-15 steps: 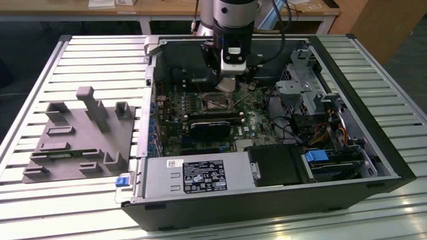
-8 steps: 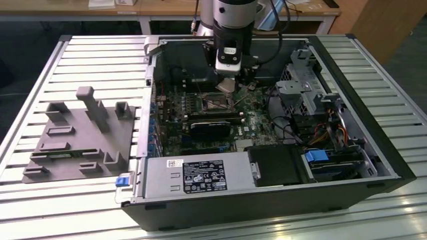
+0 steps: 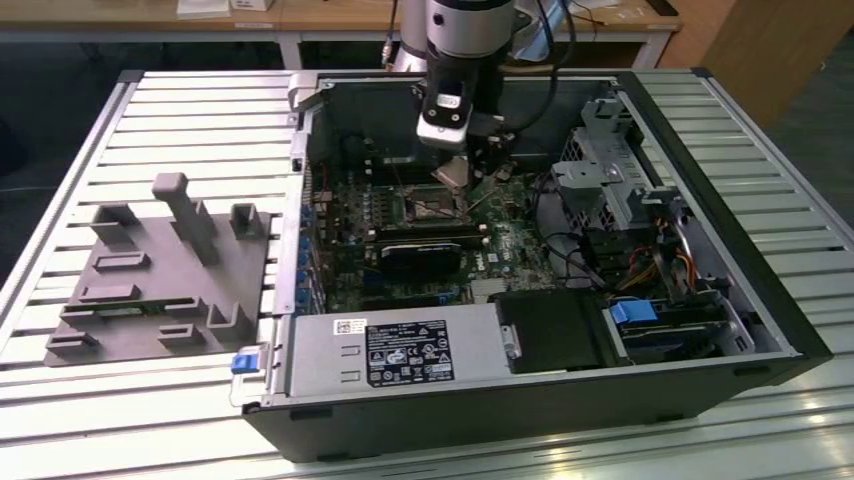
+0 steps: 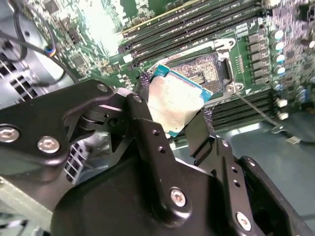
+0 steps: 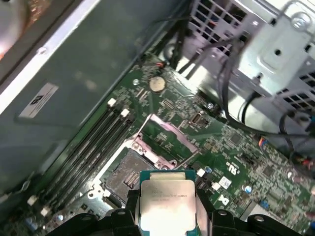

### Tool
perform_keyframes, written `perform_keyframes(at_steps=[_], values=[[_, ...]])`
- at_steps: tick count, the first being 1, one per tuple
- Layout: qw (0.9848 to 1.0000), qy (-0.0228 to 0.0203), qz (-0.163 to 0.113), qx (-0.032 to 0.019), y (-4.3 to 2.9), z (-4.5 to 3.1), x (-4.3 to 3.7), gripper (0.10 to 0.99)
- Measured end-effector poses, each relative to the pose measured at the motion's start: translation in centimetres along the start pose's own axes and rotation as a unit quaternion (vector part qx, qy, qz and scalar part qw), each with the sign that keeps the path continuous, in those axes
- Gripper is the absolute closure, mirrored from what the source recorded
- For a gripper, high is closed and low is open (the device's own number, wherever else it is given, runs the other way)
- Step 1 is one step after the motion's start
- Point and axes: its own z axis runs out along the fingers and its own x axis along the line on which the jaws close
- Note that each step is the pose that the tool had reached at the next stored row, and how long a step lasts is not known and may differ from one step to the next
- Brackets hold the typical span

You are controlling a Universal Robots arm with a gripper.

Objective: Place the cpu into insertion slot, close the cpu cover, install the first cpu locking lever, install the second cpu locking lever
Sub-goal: 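Place the cpu into insertion slot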

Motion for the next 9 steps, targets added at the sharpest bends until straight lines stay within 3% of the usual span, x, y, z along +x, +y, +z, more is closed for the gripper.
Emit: perform_keyframes(at_steps=[4,9], values=[[0.9994,-0.0033,0.036,0.0004,-0.01,0.09,0.0,0.549],[0.9967,-0.0074,0.081,0.0009,-0.02,0.21,0.0,0.549]])
